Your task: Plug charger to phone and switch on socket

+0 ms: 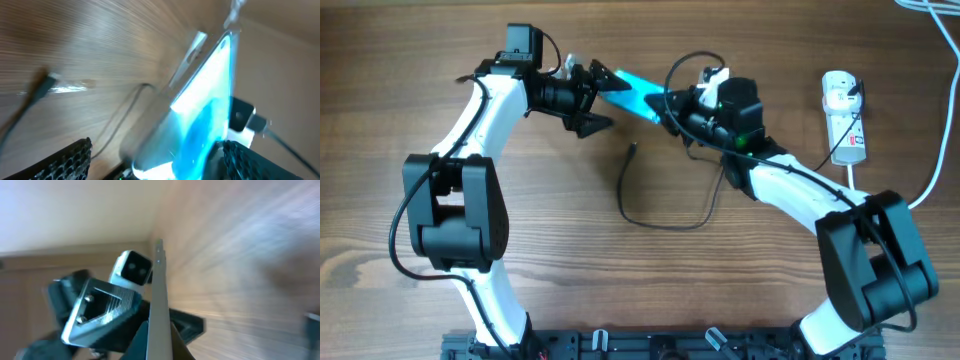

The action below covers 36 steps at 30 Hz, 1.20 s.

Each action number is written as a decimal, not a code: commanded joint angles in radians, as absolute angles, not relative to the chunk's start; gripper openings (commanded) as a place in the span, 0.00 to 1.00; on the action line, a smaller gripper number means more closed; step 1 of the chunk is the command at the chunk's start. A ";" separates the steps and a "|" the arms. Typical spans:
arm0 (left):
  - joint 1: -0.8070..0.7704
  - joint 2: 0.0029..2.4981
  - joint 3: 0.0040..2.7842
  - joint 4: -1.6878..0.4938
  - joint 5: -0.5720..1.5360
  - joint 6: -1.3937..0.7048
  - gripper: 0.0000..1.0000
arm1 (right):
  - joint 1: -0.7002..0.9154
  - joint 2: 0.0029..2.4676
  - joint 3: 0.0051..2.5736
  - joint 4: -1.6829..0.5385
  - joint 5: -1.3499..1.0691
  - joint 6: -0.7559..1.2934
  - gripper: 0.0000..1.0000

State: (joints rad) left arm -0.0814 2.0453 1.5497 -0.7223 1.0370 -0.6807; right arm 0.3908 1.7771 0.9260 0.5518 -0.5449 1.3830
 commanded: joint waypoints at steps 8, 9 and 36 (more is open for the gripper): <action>-0.082 1.986 1.565 -0.471 1.388 -0.520 0.85 | 0.260 1.537 0.948 0.297 -0.471 1.293 0.04; -0.083 1.973 1.565 -0.471 1.391 -0.501 0.85 | 0.242 1.468 0.948 0.217 -0.414 1.253 0.04; -0.133 1.961 1.565 -0.274 1.233 -0.982 0.69 | 0.576 1.620 0.941 0.564 0.157 1.546 0.04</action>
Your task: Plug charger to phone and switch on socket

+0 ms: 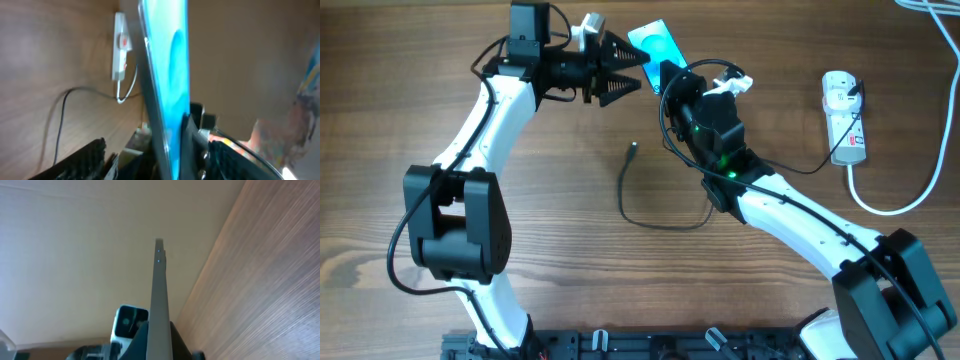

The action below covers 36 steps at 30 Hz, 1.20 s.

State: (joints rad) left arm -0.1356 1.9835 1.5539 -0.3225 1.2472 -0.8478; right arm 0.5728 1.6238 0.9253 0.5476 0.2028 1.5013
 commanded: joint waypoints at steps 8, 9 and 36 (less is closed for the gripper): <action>-0.134 1.961 1.565 -0.223 1.231 -1.057 0.53 | 0.616 1.625 0.941 0.564 0.133 1.688 0.04; -0.134 1.961 1.565 -0.223 1.233 -1.061 0.50 | 0.619 1.627 0.941 0.563 0.133 1.703 0.04; -0.139 1.961 1.565 -0.220 1.202 -1.073 0.04 | 0.653 1.629 0.941 0.490 0.129 1.814 0.23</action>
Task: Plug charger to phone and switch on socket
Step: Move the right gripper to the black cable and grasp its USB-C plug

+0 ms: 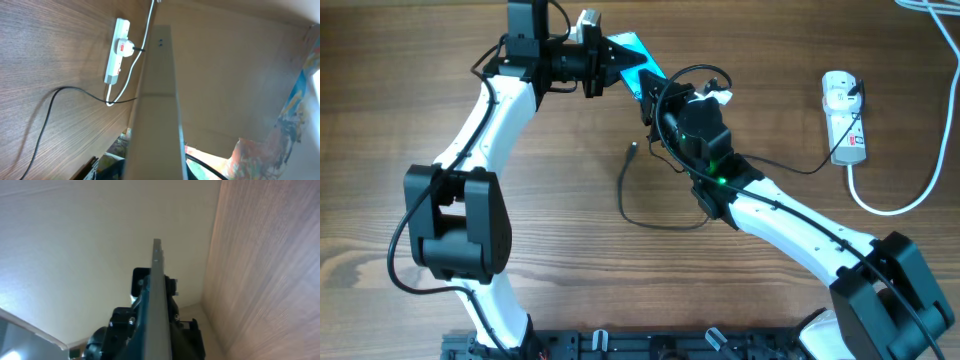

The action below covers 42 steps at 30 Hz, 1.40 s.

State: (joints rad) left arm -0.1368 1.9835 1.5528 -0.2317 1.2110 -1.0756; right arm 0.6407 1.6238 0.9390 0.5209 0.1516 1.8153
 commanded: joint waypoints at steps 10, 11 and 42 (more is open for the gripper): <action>-0.068 1.961 1.565 -0.464 1.019 -0.730 0.04 | 0.616 1.629 0.941 0.124 0.231 1.536 0.68; -0.050 1.961 1.564 -0.510 0.992 -0.690 0.04 | 0.603 1.629 0.941 0.093 0.240 1.424 0.70; 0.245 1.961 1.564 -0.857 0.870 -0.396 0.04 | 0.588 2.016 1.460 -0.574 -0.204 0.663 0.36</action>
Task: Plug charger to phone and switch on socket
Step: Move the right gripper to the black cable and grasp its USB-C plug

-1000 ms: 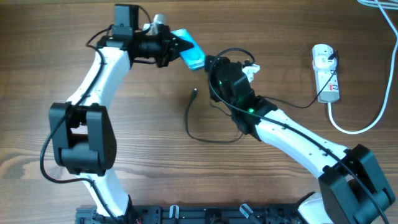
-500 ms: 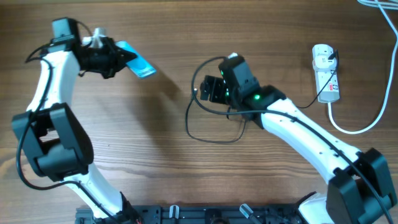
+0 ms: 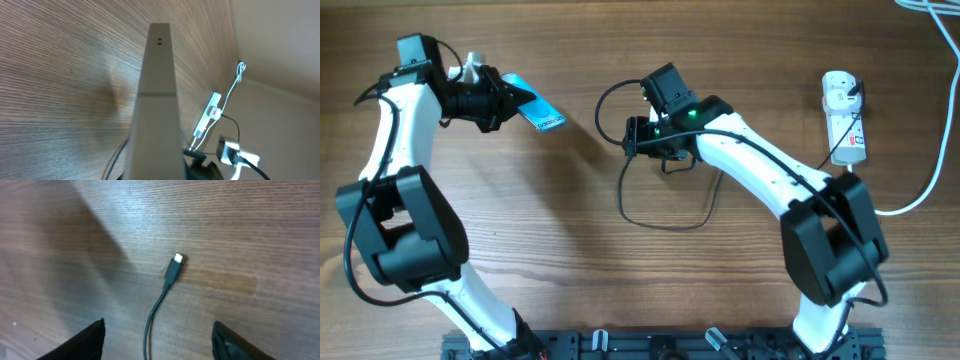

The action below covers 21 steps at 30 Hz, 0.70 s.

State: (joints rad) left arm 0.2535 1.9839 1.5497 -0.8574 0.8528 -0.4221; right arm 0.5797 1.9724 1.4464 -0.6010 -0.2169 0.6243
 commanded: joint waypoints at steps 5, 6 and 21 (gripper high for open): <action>0.246 1.961 1.564 -0.857 0.869 -0.396 0.04 | 0.611 2.089 1.460 -0.503 -0.204 0.692 0.23; 0.246 1.961 1.564 -0.857 0.869 -0.396 0.04 | 0.611 2.101 1.460 -0.500 -0.204 0.704 0.23; 0.246 1.961 1.564 -0.857 0.870 -0.397 0.04 | 0.612 2.210 1.459 -0.406 -0.178 0.734 0.17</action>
State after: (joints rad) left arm 0.2466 1.9839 1.5497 -0.8574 0.8524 -0.4194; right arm 0.6090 2.1586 1.4509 -0.4023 -0.2016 0.7033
